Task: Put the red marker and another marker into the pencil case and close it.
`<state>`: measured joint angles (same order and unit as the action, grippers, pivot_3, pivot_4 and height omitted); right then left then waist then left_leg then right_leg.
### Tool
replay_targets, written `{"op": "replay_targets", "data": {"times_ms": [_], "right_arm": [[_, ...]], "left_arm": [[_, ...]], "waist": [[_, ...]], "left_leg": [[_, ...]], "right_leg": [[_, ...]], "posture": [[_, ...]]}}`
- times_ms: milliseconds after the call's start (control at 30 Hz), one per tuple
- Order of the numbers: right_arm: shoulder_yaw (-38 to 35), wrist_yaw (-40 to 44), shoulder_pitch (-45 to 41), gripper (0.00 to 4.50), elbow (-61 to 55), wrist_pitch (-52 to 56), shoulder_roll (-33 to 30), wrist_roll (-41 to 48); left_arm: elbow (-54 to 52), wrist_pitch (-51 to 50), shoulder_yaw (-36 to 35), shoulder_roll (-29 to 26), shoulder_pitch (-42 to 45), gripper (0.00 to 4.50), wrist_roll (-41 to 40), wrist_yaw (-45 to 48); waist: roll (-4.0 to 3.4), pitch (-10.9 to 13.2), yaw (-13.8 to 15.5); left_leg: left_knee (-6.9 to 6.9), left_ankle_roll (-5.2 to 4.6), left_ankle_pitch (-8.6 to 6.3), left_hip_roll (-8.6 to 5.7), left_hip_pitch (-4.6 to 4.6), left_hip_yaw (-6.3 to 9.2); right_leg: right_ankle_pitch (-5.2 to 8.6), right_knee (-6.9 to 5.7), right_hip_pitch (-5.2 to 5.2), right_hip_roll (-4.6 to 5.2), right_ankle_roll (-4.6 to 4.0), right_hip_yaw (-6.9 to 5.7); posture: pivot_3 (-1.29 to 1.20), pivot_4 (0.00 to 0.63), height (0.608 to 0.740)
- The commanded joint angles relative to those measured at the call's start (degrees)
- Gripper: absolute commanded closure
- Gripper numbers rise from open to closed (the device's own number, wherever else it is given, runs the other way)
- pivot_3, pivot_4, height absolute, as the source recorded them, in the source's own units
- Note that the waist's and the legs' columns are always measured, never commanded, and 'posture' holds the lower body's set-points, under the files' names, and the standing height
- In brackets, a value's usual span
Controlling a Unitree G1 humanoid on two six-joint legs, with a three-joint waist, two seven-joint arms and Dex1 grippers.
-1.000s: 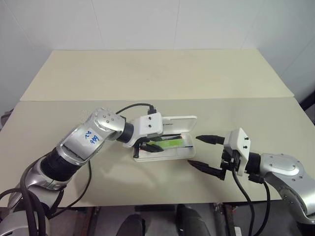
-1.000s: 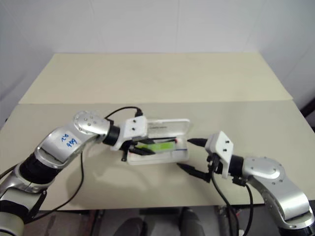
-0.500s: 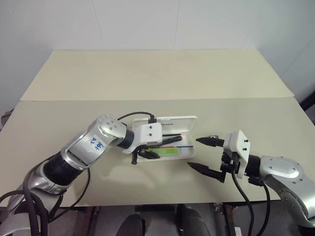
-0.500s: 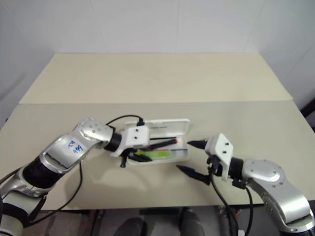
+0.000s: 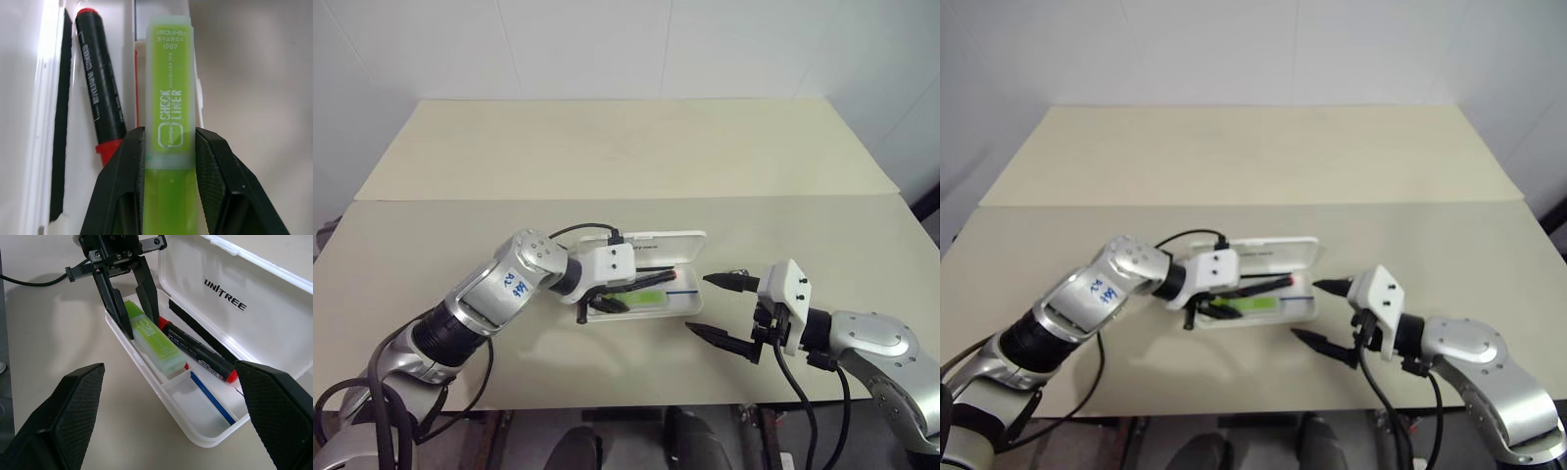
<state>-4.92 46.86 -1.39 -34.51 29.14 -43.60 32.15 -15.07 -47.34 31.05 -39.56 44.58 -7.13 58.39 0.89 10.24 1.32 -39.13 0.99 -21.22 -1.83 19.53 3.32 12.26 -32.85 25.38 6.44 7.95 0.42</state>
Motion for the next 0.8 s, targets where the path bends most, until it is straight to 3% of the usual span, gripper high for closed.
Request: {"op": "replay_targets", "data": {"times_ms": [33,233,267,567,800], "right_arm": [[-1.79,-0.41,0.16,0.00,-2.31,-0.15,-0.17,0.90],[-1.89,-0.57,0.20,0.00,-2.24,-0.19,-0.16,0.85],[-1.87,-0.58,0.16,0.00,-2.19,-0.22,-0.16,0.82],[-1.58,-0.61,-0.18,0.00,-2.02,-0.34,-0.09,0.63],[-1.42,-0.61,-0.41,0.00,-1.88,-0.50,-0.03,0.43]], "left_arm": [[-0.54,0.04,-0.61,0.37,1.25,2.11,0.76,0.31],[0.15,-0.05,-0.78,0.98,1.64,0.15,1.65,-0.08],[0.16,0.06,-0.82,1.05,1.67,0.03,1.74,-0.09],[0.26,0.99,-1.40,2.37,1.51,0.03,2.36,-1.13],[5.54,2.57,-0.93,8.99,4.24,0.03,4.40,-4.91]], "waist": [[0.00,0.00,-0.01],[0.00,0.00,-0.01],[0.00,0.00,-0.01],[0.00,0.00,0.01],[0.01,0.00,0.09]], "left_leg": [[0.00,0.00,0.00,0.00,0.00,0.00],[-0.01,0.00,0.00,0.00,-0.01,0.00],[-0.01,0.00,0.00,0.00,-0.01,0.00],[-0.02,0.00,0.00,0.00,-0.01,0.00],[-0.08,-0.02,0.02,-0.05,-0.01,0.01]], "right_leg": [[0.00,0.00,0.00,0.00,0.00,0.00],[0.00,-0.02,0.00,0.00,0.00,0.01],[0.00,-0.02,0.00,0.00,0.00,0.01],[0.00,-0.03,0.00,0.00,0.00,0.01],[-0.01,-0.05,-0.04,0.02,0.02,0.01]], "posture": [[0.00,0.150,0.740],[0.00,0.150,0.740],[0.00,0.150,0.740],[0.00,0.150,0.740],[0.00,0.150,0.740]]}}
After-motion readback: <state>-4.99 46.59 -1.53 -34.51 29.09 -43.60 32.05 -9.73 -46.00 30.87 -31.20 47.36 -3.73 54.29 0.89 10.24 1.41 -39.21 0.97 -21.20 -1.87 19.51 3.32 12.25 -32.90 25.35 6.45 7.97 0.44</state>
